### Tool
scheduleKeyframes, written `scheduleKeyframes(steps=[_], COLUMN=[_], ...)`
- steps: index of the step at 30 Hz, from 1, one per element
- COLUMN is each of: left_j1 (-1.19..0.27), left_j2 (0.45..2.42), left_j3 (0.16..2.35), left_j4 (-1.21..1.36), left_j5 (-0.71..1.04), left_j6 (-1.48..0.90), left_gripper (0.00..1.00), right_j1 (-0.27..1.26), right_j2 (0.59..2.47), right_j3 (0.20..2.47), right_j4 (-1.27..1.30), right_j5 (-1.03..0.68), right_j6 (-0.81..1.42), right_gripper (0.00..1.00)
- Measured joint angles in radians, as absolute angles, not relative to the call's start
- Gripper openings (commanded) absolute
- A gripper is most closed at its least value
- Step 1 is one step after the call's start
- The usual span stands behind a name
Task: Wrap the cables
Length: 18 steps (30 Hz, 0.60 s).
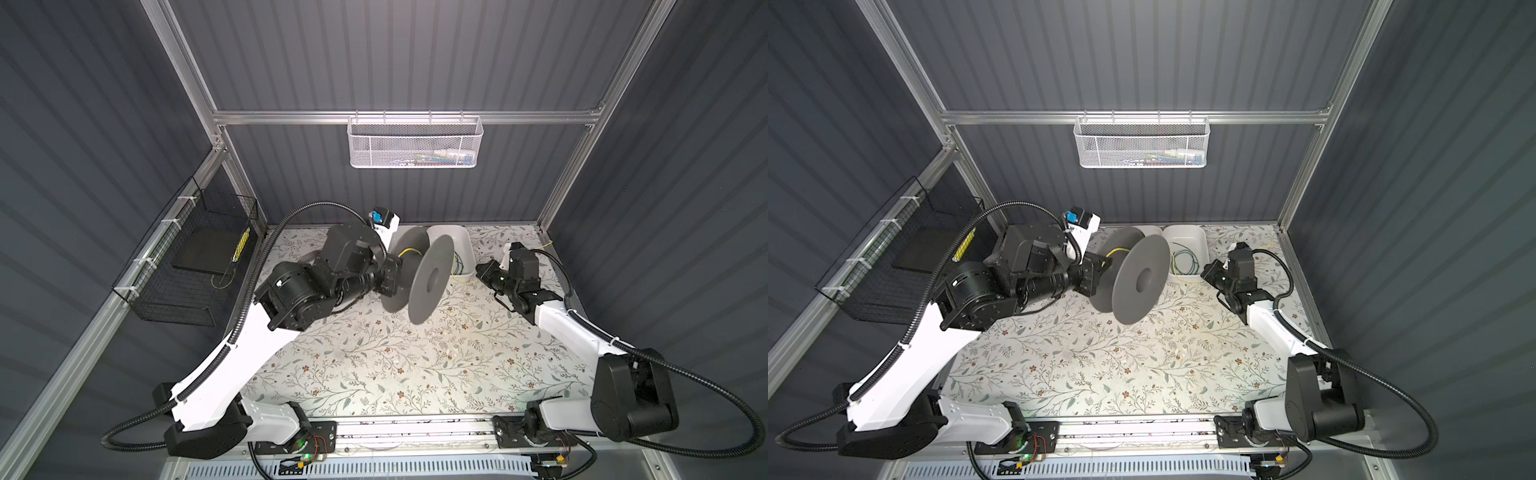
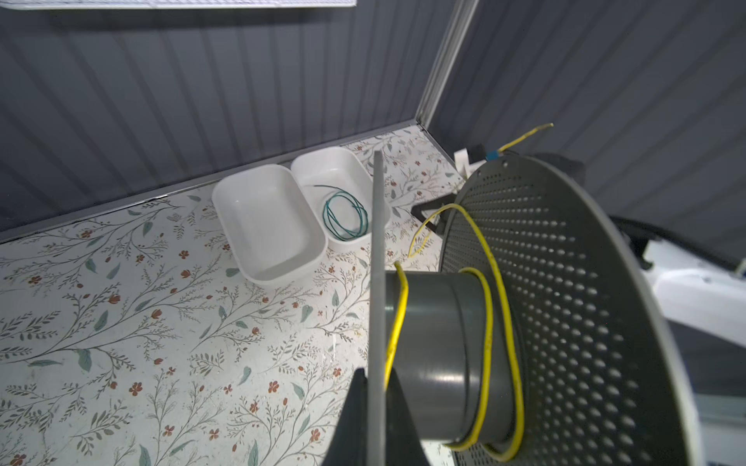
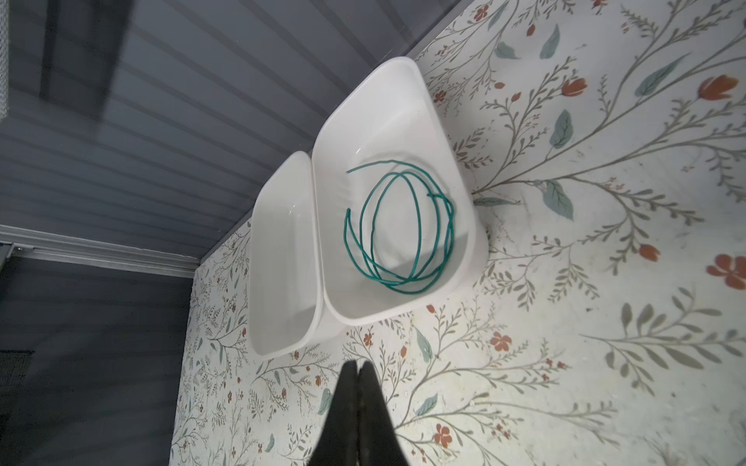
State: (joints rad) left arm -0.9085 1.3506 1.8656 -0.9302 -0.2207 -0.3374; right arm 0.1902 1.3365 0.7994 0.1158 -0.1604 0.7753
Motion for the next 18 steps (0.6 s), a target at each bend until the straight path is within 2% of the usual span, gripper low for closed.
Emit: scheduleKeyframes(steps=[7,18], left_j1=[-0.87,-0.87], left_j2=[1.39,1.475], left_j3=[1.868,1.857], left_j4=[-0.838,-0.673], left_j5=[-0.266,-0.533], left_j6=[-0.387,-0.453], left_gripper=[0.0,0.0], right_j1=[0.302,0.555], right_j2=[1.213,0.868], right_j3=[0.67,0.584], right_j4=[0.104,-0.014], right_j5=[-0.08,0.1], right_j6=[0.797,0.831], right_gripper=[0.0,0.0])
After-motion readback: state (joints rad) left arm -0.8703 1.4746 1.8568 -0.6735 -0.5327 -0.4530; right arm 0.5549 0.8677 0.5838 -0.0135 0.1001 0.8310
